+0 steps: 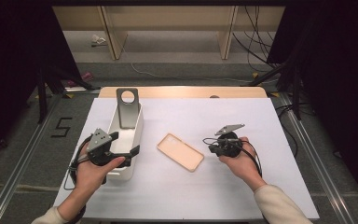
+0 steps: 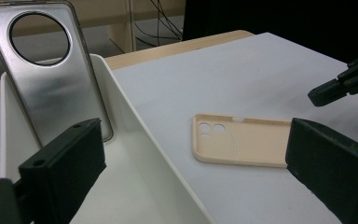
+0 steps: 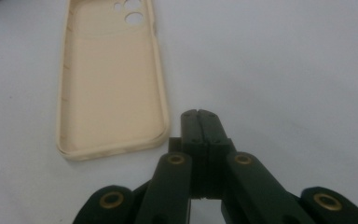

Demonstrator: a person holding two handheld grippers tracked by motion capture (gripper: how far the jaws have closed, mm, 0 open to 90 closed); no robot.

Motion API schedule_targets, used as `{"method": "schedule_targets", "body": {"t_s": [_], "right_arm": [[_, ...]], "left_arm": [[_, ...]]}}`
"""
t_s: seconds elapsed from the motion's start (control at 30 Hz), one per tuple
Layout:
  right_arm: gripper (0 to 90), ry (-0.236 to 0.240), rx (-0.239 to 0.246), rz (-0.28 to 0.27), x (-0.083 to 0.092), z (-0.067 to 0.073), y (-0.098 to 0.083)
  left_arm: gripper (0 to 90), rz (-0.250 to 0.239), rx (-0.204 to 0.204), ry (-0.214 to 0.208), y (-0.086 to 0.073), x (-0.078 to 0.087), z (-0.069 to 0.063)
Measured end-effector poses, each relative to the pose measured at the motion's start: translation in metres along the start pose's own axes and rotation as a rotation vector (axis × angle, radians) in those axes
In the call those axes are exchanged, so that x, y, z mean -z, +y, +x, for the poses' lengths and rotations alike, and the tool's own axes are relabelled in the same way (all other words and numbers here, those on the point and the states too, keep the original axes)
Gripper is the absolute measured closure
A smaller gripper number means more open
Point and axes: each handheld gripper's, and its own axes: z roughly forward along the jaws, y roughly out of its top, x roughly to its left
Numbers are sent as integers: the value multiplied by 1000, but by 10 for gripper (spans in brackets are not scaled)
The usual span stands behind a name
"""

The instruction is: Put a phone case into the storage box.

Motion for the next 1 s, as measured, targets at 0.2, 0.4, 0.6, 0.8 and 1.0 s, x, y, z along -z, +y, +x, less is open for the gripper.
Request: {"method": "schedule_targets", "body": {"t_s": [0.2, 0.4, 0.6, 0.8, 1.0], "right_arm": [[900, 7, 2, 57, -16, 1, 4], [900, 16, 9, 92, -25, 1, 6], [900, 25, 9, 105, -29, 1, 7], [900, 33, 23, 123, -32, 3, 7], [900, 48, 38, 144, -31, 7, 7]], "left_arm": [[45, -1, -4, -5, 1, 0, -1], [48, 0, -1, -5, 0, 0, -1], [49, 1, -7, -5, 0, 0, -1], [50, 1, -7, -6, 0, 0, -1], [50, 0, -4, -8, 0, 0, -1]]}}
